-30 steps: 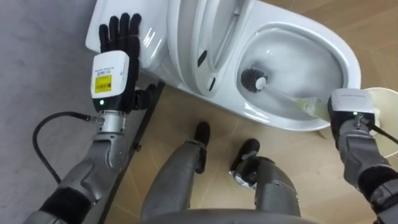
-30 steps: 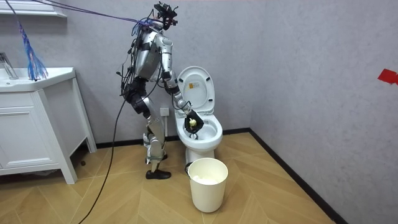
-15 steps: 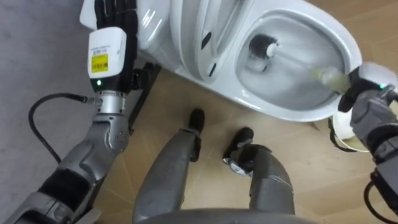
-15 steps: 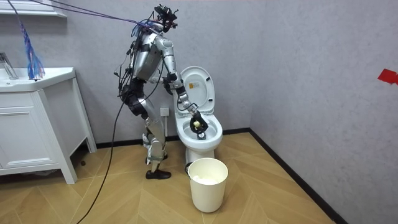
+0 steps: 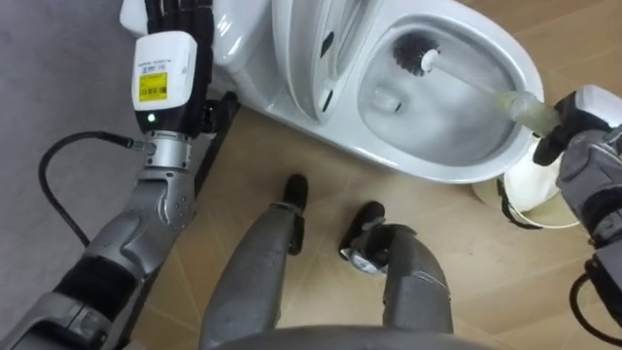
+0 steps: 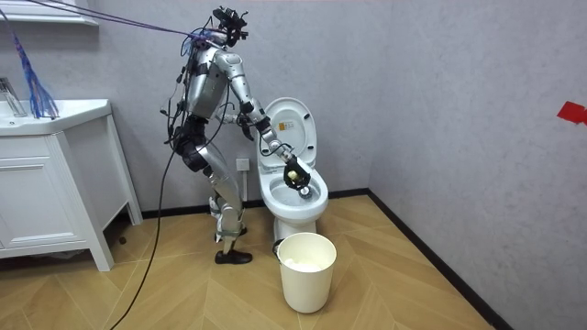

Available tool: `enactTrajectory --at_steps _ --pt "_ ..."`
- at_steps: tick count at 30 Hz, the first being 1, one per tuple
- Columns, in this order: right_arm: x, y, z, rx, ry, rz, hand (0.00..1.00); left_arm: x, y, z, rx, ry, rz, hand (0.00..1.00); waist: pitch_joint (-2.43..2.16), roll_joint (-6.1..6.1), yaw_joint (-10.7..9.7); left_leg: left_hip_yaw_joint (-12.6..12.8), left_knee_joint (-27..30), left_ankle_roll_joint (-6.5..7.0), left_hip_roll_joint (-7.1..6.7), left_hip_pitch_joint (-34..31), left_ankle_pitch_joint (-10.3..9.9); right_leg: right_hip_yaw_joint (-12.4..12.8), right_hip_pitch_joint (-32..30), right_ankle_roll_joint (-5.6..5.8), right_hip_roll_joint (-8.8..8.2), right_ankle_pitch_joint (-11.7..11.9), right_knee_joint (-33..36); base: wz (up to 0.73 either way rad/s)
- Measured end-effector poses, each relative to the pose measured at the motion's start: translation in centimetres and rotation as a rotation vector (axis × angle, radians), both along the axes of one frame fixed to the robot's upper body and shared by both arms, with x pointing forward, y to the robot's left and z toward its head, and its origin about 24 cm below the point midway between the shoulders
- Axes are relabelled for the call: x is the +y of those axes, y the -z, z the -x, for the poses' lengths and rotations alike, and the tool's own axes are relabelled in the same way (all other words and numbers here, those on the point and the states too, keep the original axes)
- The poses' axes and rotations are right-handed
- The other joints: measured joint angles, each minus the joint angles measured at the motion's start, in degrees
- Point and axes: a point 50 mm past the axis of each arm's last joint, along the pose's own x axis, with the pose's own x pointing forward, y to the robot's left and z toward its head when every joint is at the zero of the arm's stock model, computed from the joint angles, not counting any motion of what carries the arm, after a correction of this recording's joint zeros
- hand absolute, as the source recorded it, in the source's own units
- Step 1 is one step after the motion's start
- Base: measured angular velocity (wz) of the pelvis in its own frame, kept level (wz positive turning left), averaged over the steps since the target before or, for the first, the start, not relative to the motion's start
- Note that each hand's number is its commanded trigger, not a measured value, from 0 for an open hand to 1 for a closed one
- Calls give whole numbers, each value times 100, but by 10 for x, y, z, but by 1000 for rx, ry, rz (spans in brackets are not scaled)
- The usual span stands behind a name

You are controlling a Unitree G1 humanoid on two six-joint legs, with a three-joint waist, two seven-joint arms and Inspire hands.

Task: Brush toilet

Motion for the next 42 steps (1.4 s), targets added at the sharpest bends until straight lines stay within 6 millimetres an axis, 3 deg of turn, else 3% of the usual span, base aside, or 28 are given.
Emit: enactTrajectory --at_steps 3,6,14,18,21,27,28,32,36,41,42 --pt "6 10 7 83 -96 90 100 -6 5 -1 40 21 0 0 -24 231 139 -5 -65 0 14 73 6 -20 101 31 34 44 -119 -2" --pt "9 21 16 185 -152 157 100 -6 10 1 63 30 -2 0 -76 314 275 65 -106 14 50 112 20 -24 109 -36 39 81 -152 -11" --pt "30 34 23 225 -240 161 100 -2 17 8 81 -3 10 0 -99 354 247 -100 -111 -110 220 271 -36 -130 461 -119 334 130 -567 2" --pt "36 41 35 248 -282 184 100 0 23 17 108 -26 37 0 -190 386 188 -107 -268 -127 235 428 -53 -214 631 -131 351 137 -728 0" --pt "40 46 40 264 -285 165 100 3 29 24 128 -49 57 0 -218 416 78 -62 -342 -132 253 573 -59 -220 777 -121 371 133 -824 0" --pt "47 51 52 276 -342 180 100 9 37 32 160 -84 73 0 -227 377 -56 -8 -386 -138 286 769 -69 -187 998 -107 429 114 -943 -2" --pt "49 52 54 280 -358 181 100 11 40 34 171 -92 67 0 -233 317 -73 84 -428 -137 294 859 -68 -76 1021 -95 443 102 -934 -13" --pt "50 60 66 332 -376 179 100 18 51 40 219 -118 39 0 -256 180 -105 148 -559 -138 292 1224 -67 -25 1336 -58 444 76 -1036 -9" --pt "51 75 93 403 -376 142 100 23 62 46 272 -132 24 0 -253 11 -214 157 -747 -138 288 1771 -68 -22 1903 39 501 49 -1273 4" --pt "53 89 118 461 -375 103 100 28 75 57 348 -150 12 0 -310 -28 -251 168 -1086 -139 300 2377 -72 7 2497 127 601 130 -1658 -5" --pt "53 93 127 482 -366 87 100 30 77 61 367 -156 5 0 -338 -41 -258 172 -1172 -145 302 2516 -79 39 2620 135 626 154 -1742 -10"
